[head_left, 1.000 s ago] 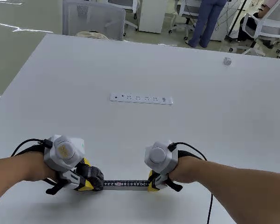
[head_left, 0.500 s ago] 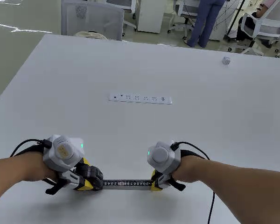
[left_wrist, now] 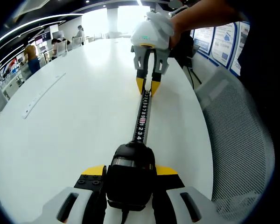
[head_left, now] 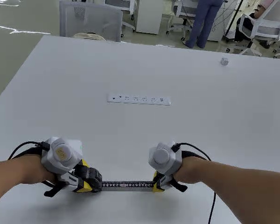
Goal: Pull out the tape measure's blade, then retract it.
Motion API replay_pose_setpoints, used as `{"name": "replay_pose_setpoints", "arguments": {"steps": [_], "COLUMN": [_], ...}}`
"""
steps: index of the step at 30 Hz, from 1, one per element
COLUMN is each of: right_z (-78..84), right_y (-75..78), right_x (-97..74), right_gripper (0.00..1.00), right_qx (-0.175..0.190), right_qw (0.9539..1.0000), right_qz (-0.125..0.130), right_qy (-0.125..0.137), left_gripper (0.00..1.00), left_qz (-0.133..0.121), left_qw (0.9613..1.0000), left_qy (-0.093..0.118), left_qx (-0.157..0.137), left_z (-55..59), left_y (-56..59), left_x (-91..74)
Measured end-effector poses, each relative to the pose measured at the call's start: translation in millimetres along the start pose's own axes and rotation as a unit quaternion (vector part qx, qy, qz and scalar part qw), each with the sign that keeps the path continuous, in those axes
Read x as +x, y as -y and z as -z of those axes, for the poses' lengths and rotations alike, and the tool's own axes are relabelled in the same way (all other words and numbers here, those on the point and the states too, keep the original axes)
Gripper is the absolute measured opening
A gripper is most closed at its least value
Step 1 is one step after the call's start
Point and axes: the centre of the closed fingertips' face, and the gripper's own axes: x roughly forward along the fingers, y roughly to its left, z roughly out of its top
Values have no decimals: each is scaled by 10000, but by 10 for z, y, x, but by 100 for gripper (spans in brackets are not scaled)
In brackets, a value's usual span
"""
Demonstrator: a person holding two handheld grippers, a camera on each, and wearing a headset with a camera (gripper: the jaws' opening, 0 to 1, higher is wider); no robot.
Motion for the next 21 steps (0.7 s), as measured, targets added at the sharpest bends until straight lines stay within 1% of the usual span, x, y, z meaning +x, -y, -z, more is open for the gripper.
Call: {"name": "replay_pose_setpoints", "arguments": {"steps": [21], "right_z": [153], "right_y": [28], "right_x": [-34], "right_gripper": [12], "right_qx": [45], "right_qw": [10000], "right_qz": [57], "right_qy": [-51], "left_gripper": [34], "left_qz": [-1], "left_qw": [10000], "left_qy": [-12], "left_qx": [-29], "left_z": [5], "left_y": [-2], "left_x": [3]}}
